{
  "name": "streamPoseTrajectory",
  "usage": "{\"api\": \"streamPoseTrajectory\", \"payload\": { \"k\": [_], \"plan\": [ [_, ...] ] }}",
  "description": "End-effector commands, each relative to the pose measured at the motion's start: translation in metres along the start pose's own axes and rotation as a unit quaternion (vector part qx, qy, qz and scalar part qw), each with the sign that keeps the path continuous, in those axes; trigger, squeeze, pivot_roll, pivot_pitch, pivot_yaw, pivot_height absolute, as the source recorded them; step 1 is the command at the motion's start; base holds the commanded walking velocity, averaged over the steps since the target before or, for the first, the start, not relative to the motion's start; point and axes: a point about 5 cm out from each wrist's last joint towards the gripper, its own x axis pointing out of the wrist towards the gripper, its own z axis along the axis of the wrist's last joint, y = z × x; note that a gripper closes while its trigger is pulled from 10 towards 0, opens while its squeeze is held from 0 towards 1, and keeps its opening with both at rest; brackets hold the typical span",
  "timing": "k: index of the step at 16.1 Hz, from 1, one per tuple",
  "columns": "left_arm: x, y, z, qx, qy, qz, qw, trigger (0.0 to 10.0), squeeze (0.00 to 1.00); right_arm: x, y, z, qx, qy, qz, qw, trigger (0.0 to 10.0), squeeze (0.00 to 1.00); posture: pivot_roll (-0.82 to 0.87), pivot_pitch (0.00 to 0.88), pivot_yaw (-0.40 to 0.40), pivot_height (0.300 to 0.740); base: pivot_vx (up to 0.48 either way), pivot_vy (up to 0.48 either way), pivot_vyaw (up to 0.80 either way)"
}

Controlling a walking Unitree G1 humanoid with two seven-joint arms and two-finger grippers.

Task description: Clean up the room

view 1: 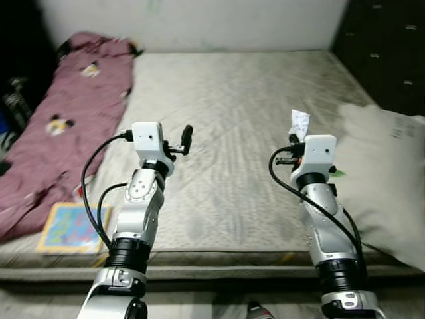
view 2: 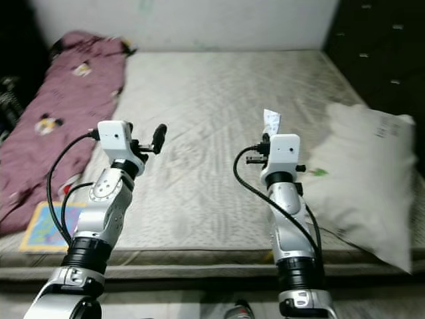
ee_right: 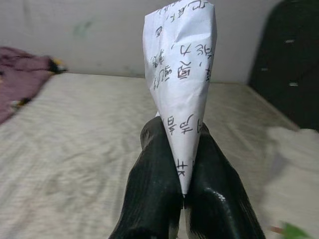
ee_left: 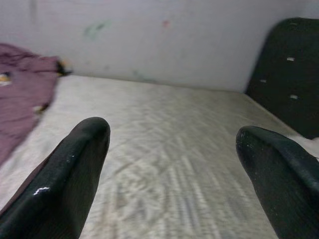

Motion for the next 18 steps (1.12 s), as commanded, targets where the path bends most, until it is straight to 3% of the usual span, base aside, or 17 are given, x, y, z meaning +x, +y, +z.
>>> {"api": "streamPoseTrajectory", "payload": {
  "k": [1, 9, 18],
  "plan": [
    [0.0001, 0.0034, -0.0004, 0.001, 0.004, 0.004, 1.0, 10.0, 0.0, 0.0023, 0.0031, 0.0035, 0.001, -0.006, 0.01, 1.0, 10.0, 0.0, -0.08, 0.0, 0.071, 0.74, 0.0, 0.315, 0.0],
    [-0.0012, 0.0024, -0.0025, 0.001, 0.007, 0.003, 1.0, 10.0, 0.0, 0.0006, 0.0035, 0.0017, -0.001, -0.004, 0.017, 1.0, 10.0, 0.0, -0.08, 0.0, 0.07, 0.74, 0.0, 0.378, 0.0],
    [-0.0045, -0.0004, -0.003, -0.011, 0.002, -0.013, 1.0, 10.0, 0.0, -0.0037, 0.0042, -0.0019, -0.001, 0.003, 0.019, 1.0, 10.0, 0.0, -0.09, 0.0, 0.07, 0.74, 0.0, 0.0, 0.0]
  ]
}}
